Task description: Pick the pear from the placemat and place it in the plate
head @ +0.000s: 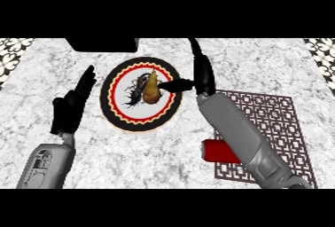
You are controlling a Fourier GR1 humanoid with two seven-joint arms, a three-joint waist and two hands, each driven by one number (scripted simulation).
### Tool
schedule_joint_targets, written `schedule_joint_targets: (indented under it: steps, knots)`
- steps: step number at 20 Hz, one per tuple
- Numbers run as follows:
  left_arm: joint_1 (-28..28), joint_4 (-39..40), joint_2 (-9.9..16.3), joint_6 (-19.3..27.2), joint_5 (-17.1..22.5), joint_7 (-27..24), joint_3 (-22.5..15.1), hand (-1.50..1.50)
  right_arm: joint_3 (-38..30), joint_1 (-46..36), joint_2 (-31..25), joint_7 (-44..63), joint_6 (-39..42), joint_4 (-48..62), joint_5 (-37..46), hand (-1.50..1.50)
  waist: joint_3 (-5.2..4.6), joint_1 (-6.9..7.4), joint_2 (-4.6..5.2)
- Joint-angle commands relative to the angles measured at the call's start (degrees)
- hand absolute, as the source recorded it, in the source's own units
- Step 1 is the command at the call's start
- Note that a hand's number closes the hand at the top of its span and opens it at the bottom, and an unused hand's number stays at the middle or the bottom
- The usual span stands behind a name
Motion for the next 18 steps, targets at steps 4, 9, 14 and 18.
schedule_joint_targets:
  steps: [4,9,14,18]
  knots:
    - [0.9,-3.1,-1.3,1.7,-1.9,3.2,-1.1,0.00,-4.7,7.9,-5.8,-5.5,7.8,-4.2,-1.0,-1.50,-0.02,-1.39,-0.44]
    - [1.3,-4.7,-0.8,0.9,-1.6,4.4,-0.7,0.00,-9.8,7.1,-10.7,-10.3,15.9,1.5,-1.5,-1.50,-0.01,-0.85,-0.27]
    - [2.3,-7.5,-0.9,-0.2,-0.9,6.6,-0.7,0.00,-14.3,7.2,-11.7,-16.6,20.4,6.3,-1.6,-1.50,0.01,-0.52,-0.18]
    - [-2.9,-1.4,0.2,-1.1,-0.1,5.3,2.0,0.00,-14.6,11.1,-12.3,-16.6,21.2,3.3,0.5,-1.50,-0.02,-1.06,-0.26]
